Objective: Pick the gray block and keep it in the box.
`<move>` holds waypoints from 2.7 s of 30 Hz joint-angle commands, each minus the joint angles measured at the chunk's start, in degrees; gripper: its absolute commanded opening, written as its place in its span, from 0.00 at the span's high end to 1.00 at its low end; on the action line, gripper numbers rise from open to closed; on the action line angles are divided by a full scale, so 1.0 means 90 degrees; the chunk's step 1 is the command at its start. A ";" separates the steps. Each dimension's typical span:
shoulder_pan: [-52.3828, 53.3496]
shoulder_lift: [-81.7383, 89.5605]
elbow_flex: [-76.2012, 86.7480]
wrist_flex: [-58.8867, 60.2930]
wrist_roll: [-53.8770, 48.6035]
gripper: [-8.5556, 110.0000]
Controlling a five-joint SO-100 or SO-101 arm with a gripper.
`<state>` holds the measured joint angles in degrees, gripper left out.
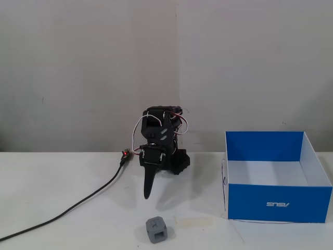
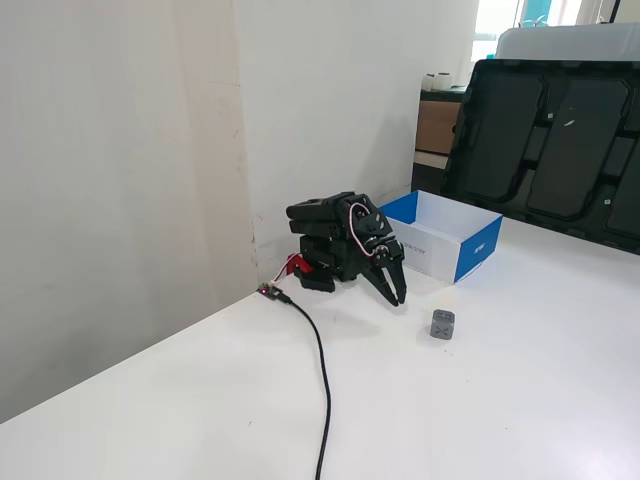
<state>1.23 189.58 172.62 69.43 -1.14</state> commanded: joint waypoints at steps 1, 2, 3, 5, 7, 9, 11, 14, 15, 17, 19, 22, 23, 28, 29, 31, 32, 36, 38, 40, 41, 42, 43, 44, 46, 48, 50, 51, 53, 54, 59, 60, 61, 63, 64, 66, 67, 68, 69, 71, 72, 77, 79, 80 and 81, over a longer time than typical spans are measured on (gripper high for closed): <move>-0.0039 0.0762 0.0029 -0.0078 0.0078 0.93; -0.0039 0.0762 0.0029 -0.0078 0.0078 0.93; -0.0039 0.0762 0.0029 -0.0078 0.0078 0.93; -0.0039 0.0762 0.0029 -0.0078 0.0078 0.93; -0.0039 0.0762 0.0029 -0.0078 0.0078 0.93; -0.0039 0.0762 0.0029 -0.0078 0.0078 0.93; -0.0039 0.0762 0.0029 -0.0078 0.0078 0.93; -0.0039 0.0762 0.0029 -0.0078 0.0078 0.93; -0.0039 0.0762 0.0029 -0.0078 0.0078 0.93; -0.0039 0.0762 0.0029 -0.0078 0.0068 0.93; -0.0078 0.0762 0.0029 -0.0078 0.0049 0.93; -0.0205 0.0762 0.0029 -0.0078 -0.0020 0.93; -0.0186 0.0762 0.0029 -0.0078 -0.0020 0.93; -0.0273 0.0762 0.0029 -0.0078 -0.0020 0.93; -0.0293 0.0762 0.0029 -0.0088 0.0000 0.93; -0.0244 0.0762 0.0029 -0.0098 -0.0020 0.93; -0.0244 0.0762 0.0029 -0.0107 -0.0029 0.93; -0.0273 0.0752 -0.0127 -0.0078 -0.0059 0.93; -0.0352 0.0635 -0.0264 -0.0078 -0.0059 0.93; -0.0391 0.0361 -0.0410 -0.0215 -0.0059 0.93; -0.0410 0.0137 -0.0518 -0.0312 -0.0059 0.93; -0.0420 -0.0156 -0.0635 -0.0430 -0.0059 0.93; -0.0430 -0.0488 -0.0781 -0.0547 -0.0059 0.93; -0.0459 -0.0820 -0.0937 -0.0635 -0.0059 0.93; -0.0488 -0.1455 -0.1289 -0.0811 -0.0127 0.93; -0.0527 -0.2090 -0.1631 -0.0947 -0.0225 0.93; -0.0527 -0.2666 -0.1934 -0.1104 -0.0361 0.93; -0.0537 -0.2939 -0.2070 -0.1172 -0.0420 0.93; -0.0547 -0.3467 -0.2344 -0.1270 -0.0547 0.93; -0.0547 -0.3721 -0.2471 -0.1318 -0.0596 0.93; -0.0469 -0.4658 -0.2959 -0.1553 -0.0596 0.84; -0.0449 -0.4766 -0.3037 -0.1572 -0.0586 0.83; -0.0449 -0.4863 -0.3096 -0.1582 -0.0586 0.83; -0.0459 -0.5029 -0.3213 -0.1592 -0.0596 0.82; -0.0479 -0.5107 -0.3262 -0.1592 -0.0596 0.81; -0.0508 -0.5342 -0.3369 -0.1592 -0.0586 0.79; -0.0537 -0.5488 -0.3457 -0.1592 -0.0576 0.78; -0.0557 -0.5654 -0.3535 -0.1592 -0.0576 0.77; -0.0576 -0.5850 -0.3643 -0.1592 -0.0576 0.77; -0.0596 -0.6299 -0.3867 -0.1592 -0.0596 0.75; -0.0596 -0.6533 -0.3994 -0.1592 -0.0615 0.75; -0.0625 -0.7471 -0.4404 -0.1787 -0.0615 0.74; -0.0684 -0.7705 -0.4463 -0.1836 -0.0615 0.73; -0.0713 -0.7803 -0.4502 -0.1846 -0.0605 0.73; -0.0742 -0.7891 -0.4521 -0.1855 -0.0596 0.74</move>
<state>-4.75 120.41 136.93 53.96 -6.15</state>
